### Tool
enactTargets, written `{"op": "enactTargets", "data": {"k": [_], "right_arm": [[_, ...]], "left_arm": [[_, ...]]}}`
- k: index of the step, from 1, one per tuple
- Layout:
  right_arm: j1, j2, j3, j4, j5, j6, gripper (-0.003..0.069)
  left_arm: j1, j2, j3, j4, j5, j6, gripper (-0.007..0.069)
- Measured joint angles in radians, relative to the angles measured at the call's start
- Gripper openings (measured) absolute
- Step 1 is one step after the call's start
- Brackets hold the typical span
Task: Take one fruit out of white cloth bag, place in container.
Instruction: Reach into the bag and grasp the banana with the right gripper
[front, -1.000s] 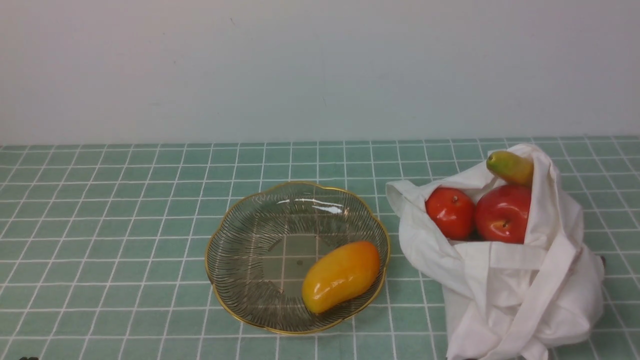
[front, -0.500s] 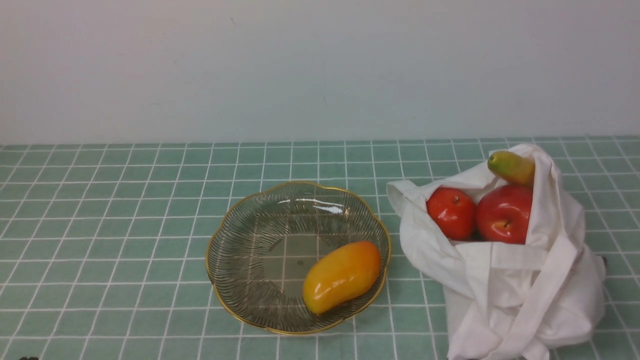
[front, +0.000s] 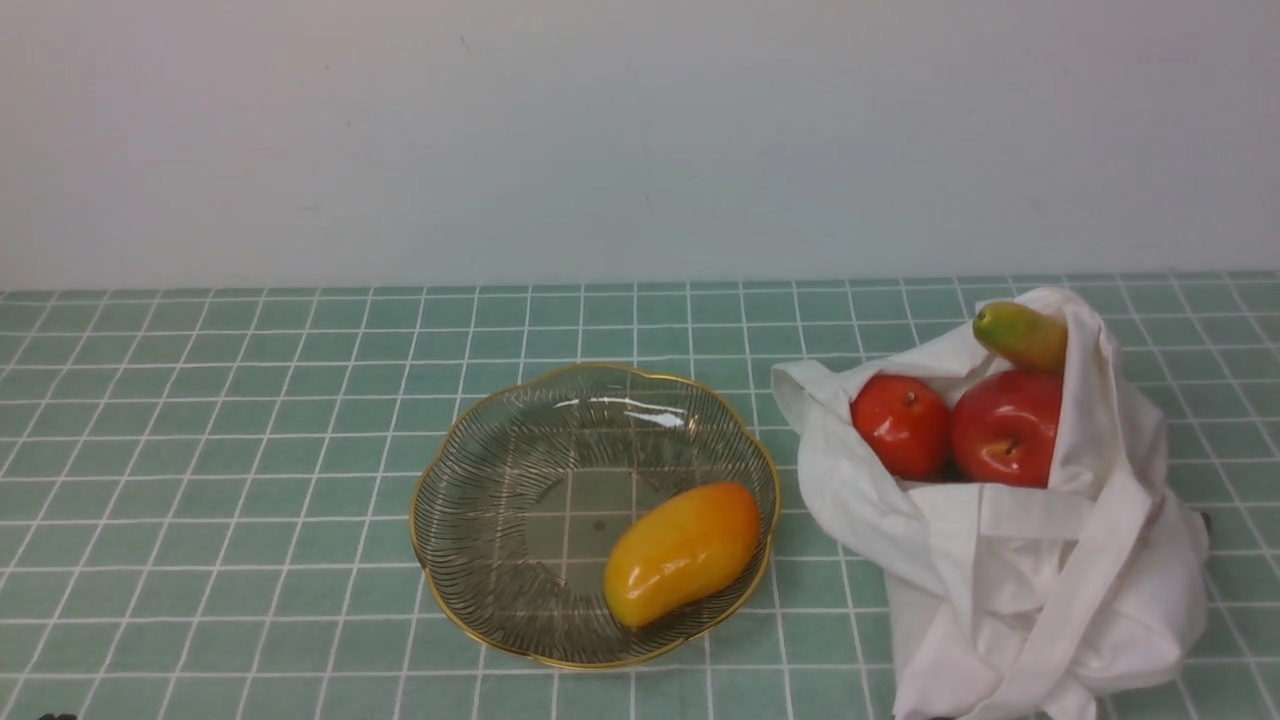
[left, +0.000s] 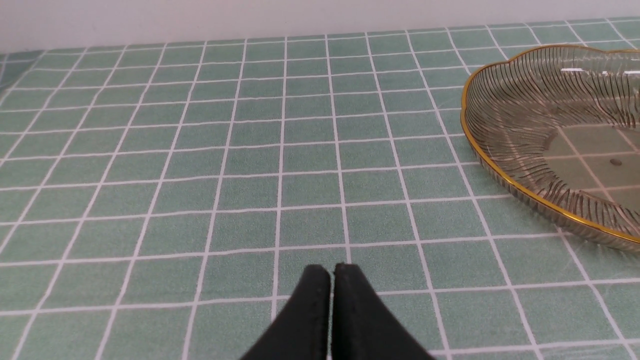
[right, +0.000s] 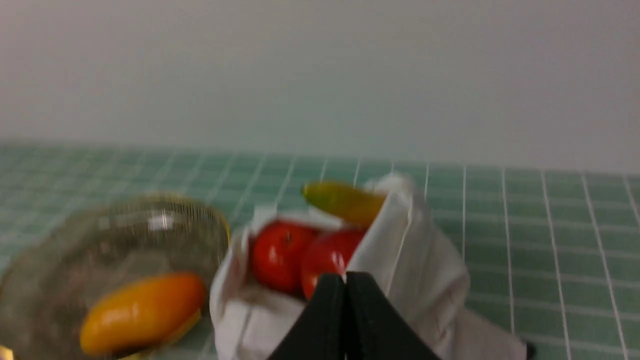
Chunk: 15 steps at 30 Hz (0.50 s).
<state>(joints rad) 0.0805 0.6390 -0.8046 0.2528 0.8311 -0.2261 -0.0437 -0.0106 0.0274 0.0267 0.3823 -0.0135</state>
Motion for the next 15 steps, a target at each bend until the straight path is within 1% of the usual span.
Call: {"op": "enactTargets", "data": {"k": [1, 4, 9, 13, 14, 15], "right_arm": [[0.0, 0.08, -0.041, 0.017, 0.07, -0.058, -0.0011], [0.0, 0.242, -0.123, 0.059, 0.165, -0.131, -0.0011], [0.014, 0.471, -0.253, 0.078, 0.192, -0.198, 0.0013], [0.072, 0.621, -0.353, 0.045, 0.171, -0.232, 0.0081], [0.09, 0.655, -0.379, 0.032, 0.158, -0.234, 0.0108], [0.115, 0.698, -0.404, 0.01, 0.135, -0.235, 0.0153]], "left_arm": [[0.0, 0.0, 0.0, 0.0, 0.0, 0.0, -0.0008], [0.0, 0.0, 0.0, 0.0, 0.0, 0.0, -0.0008], [0.0, 0.0, 0.0, 0.0, 0.0, 0.0, -0.0008], [0.0, 0.0, 0.0, 0.0, 0.0, 0.0, -0.0008], [0.0, 0.0, 0.0, 0.0, 0.0, 0.0, -0.0008], [0.0, 0.0, 0.0, 0.0, 0.0, 0.0, -0.0008]]}}
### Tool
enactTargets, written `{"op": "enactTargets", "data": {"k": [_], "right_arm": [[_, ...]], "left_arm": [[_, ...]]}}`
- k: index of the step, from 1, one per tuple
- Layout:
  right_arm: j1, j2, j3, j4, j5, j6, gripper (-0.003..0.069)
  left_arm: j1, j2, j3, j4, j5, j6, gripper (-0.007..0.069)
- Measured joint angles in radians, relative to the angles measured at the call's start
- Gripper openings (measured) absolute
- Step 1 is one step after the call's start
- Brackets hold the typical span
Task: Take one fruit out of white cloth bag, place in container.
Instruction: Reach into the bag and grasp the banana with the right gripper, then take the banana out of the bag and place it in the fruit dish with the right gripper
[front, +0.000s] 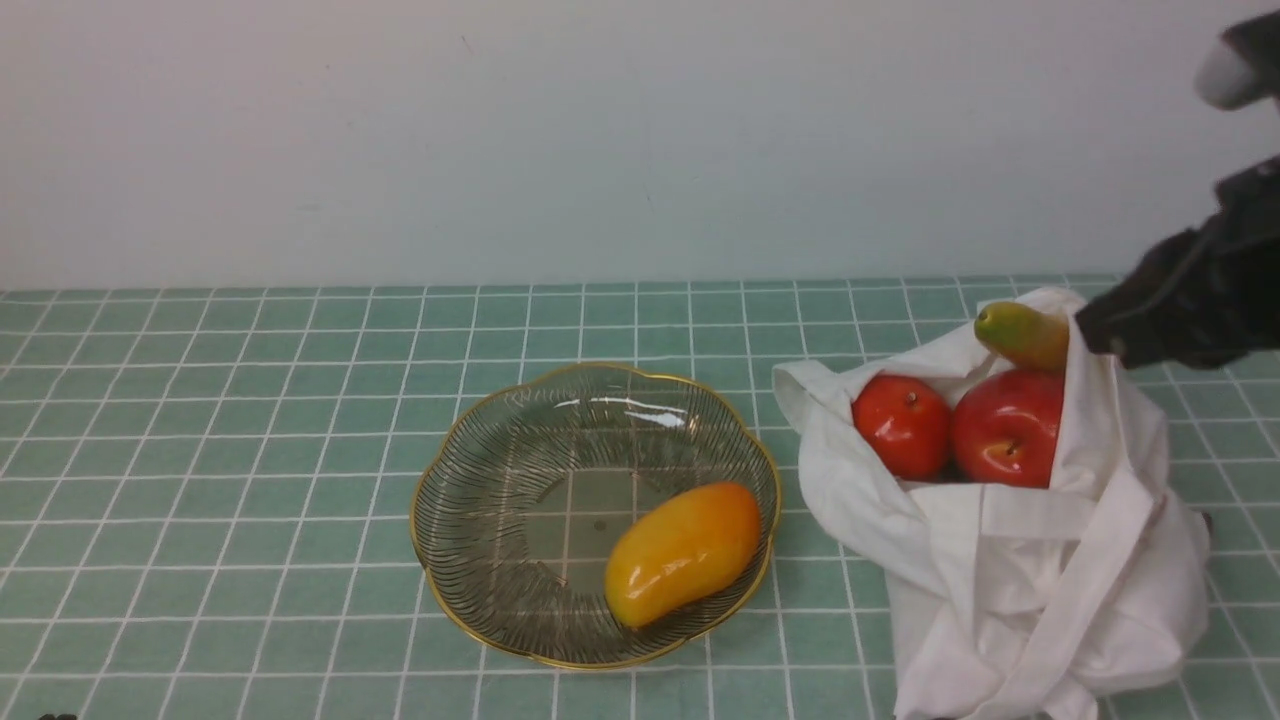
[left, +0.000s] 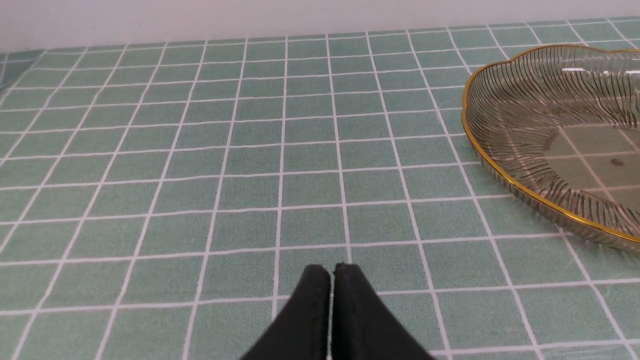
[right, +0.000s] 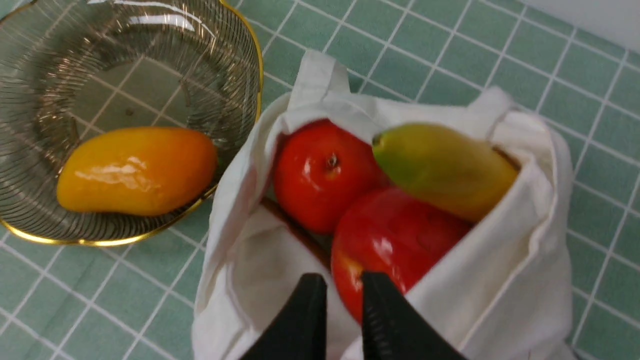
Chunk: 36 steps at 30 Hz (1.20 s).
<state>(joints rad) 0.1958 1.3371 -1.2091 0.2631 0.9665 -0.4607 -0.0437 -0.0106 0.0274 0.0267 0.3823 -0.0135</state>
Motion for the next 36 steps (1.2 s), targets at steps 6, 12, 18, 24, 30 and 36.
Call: {"op": "enactTargets", "data": {"k": [6, 12, 18, 24, 30, 36], "right_arm": [[0.061, 0.12, -0.046, -0.107, -0.1, 0.022, 0.036], [0.078, 0.204, -0.049, -0.231, -0.183, 0.044, 0.0556], [0.08, 0.265, -0.049, -0.263, -0.192, 0.052, 0.0584], [0.08, 0.287, -0.05, -0.322, -0.197, 0.069, 0.0401], [0.08, 0.264, -0.052, -0.351, -0.197, 0.083, 0.0279], [0.08, 0.152, -0.052, -0.337, -0.179, 0.112, 0.0279]], "left_arm": [[0.0, 0.0, 0.0, 0.0, 0.0, 0.0, -0.0008], [0.0, 0.0, 0.0, 0.0, 0.0, 0.0, -0.0008], [0.0, 0.0, 0.0, 0.0, 0.0, 0.0, -0.0008], [0.0, 0.0, 0.0, 0.0, 0.0, 0.0, -0.0008], [0.0, 0.0, 0.0, 0.0, 0.0, 0.0, -0.0008], [0.0, 0.0, 0.0, 0.0, 0.0, 0.0, -0.0008]]}}
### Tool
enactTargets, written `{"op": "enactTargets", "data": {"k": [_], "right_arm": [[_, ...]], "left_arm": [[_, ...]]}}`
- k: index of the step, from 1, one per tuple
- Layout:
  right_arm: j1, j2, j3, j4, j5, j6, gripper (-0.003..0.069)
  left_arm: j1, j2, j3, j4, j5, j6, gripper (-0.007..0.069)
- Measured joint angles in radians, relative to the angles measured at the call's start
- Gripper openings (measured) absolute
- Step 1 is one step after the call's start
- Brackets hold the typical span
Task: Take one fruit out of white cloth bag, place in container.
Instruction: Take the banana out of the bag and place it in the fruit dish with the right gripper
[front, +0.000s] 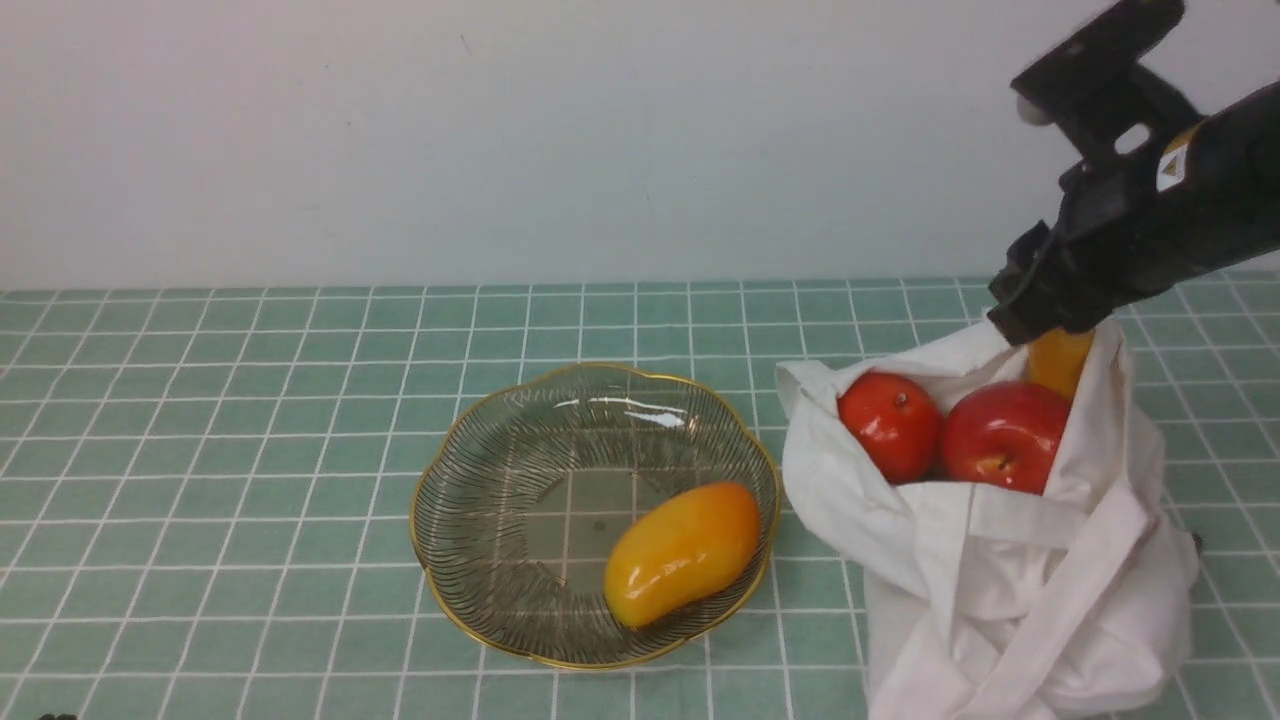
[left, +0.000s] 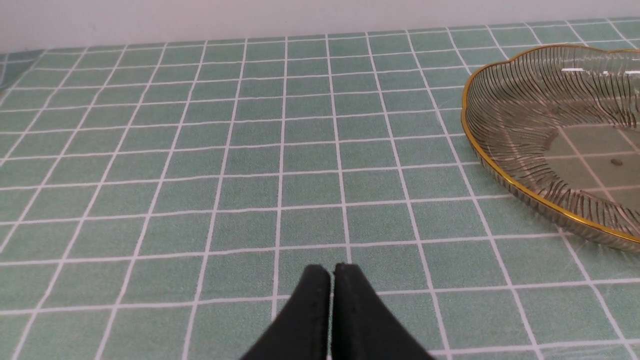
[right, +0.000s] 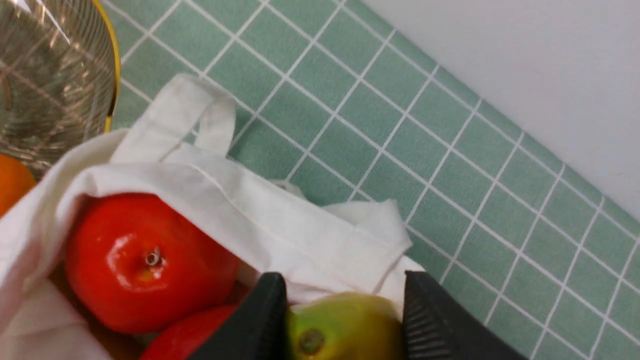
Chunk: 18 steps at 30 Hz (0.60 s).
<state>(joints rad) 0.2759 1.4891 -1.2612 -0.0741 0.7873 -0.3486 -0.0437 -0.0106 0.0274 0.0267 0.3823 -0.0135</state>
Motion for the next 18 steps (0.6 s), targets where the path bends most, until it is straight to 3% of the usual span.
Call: {"op": "enactTargets", "data": {"k": [18], "right_arm": [[0.0, -0.224, 0.0, 0.0, -0.086, 0.001, 0.0279]], "left_arm": [[0.0, 0.0, 0.0, 0.0, 0.0, 0.0, -0.0008]]}}
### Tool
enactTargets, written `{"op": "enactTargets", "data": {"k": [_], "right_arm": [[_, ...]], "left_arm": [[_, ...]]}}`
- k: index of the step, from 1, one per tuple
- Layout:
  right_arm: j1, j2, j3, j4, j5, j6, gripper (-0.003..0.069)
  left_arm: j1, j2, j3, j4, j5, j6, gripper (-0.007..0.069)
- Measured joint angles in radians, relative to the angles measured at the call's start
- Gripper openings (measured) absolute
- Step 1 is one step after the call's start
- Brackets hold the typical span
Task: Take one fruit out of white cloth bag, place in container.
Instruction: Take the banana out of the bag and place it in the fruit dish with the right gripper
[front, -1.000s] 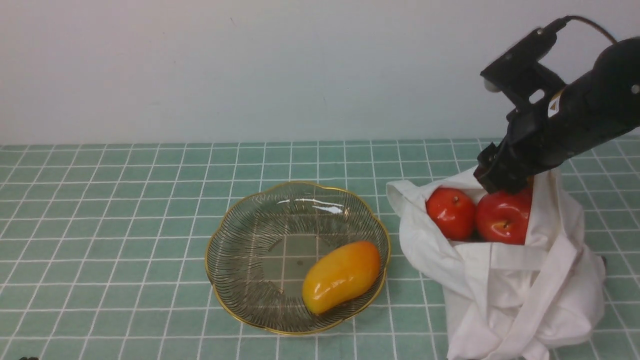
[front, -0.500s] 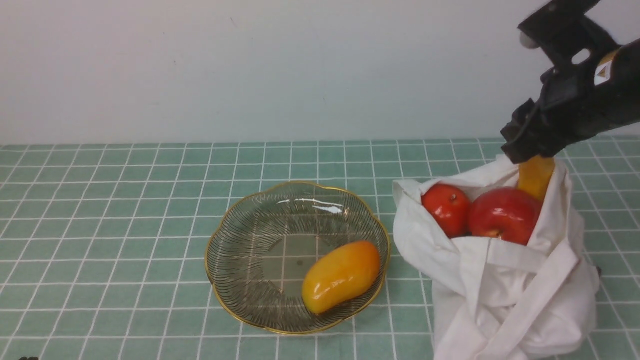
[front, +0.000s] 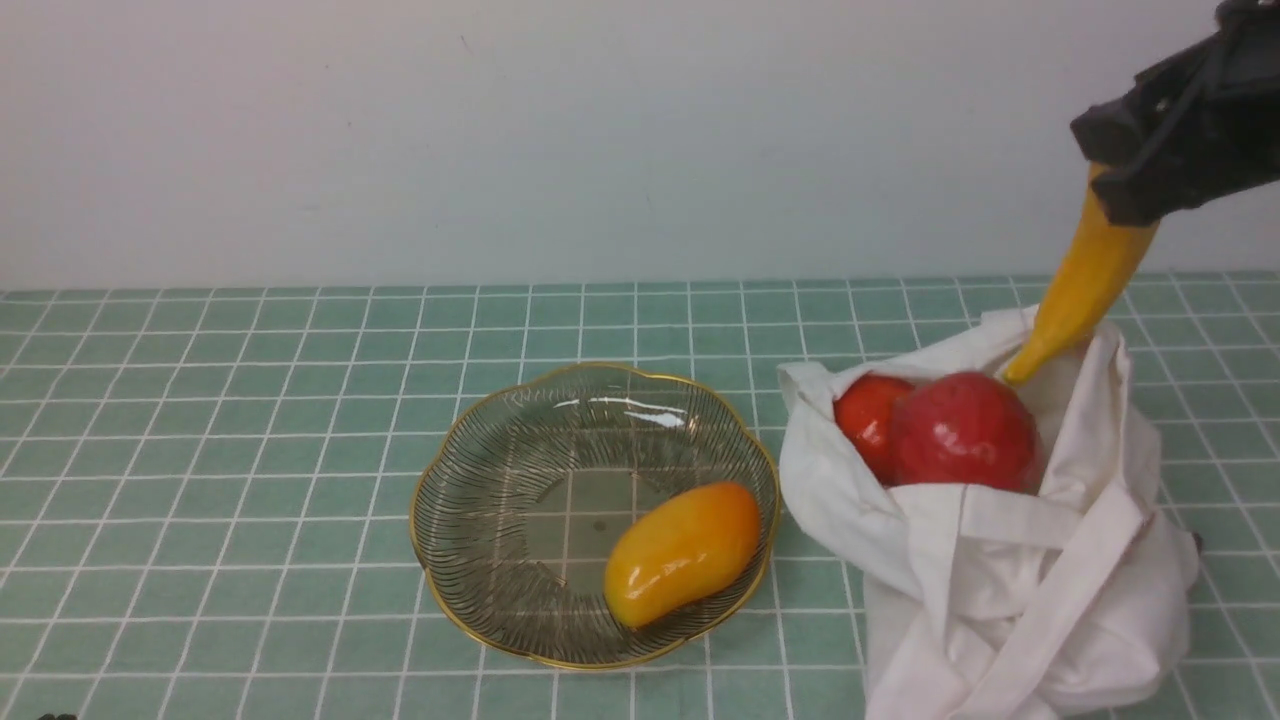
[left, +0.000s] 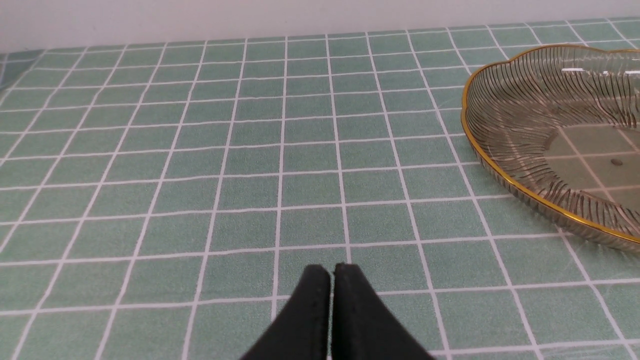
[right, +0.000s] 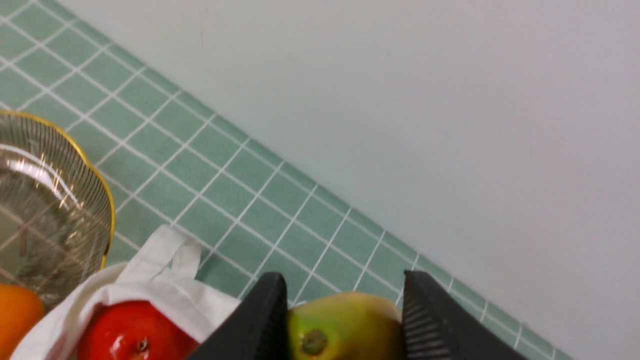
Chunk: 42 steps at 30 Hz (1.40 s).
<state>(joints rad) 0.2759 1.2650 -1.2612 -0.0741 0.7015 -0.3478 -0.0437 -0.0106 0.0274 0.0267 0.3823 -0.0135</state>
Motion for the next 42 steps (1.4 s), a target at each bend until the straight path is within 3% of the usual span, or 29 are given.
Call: {"op": "enactTargets", "data": {"k": [7, 13, 21, 33, 42], "right_arm": [[0.0, -0.046, 0.0, 0.024, -0.043, -0.001, 0.0279], [0.042, -0.069, 0.0, 0.329, -0.073, -0.023, 0.0279], [0.244, 0.005, 0.0, 0.643, -0.104, -0.3, 0.0279], [0.404, 0.293, 0.0, 0.768, -0.257, -0.414, 0.0279], [0.419, 0.458, 0.0, 0.782, -0.298, -0.42, 0.0279]], "left_arm": [[0.0, 0.0, 0.0, 0.0, 0.0, 0.0, -0.0008], [0.0, 0.0, 0.0, 0.0, 0.0, 0.0, -0.0008], [0.0, 0.0, 0.0, 0.0, 0.0, 0.0, -0.0008], [0.0, 0.0, 0.0, 0.0, 0.0, 0.0, -0.0008], [0.0, 0.0, 0.0, 0.0, 0.0, 0.0, -0.0008]]}}
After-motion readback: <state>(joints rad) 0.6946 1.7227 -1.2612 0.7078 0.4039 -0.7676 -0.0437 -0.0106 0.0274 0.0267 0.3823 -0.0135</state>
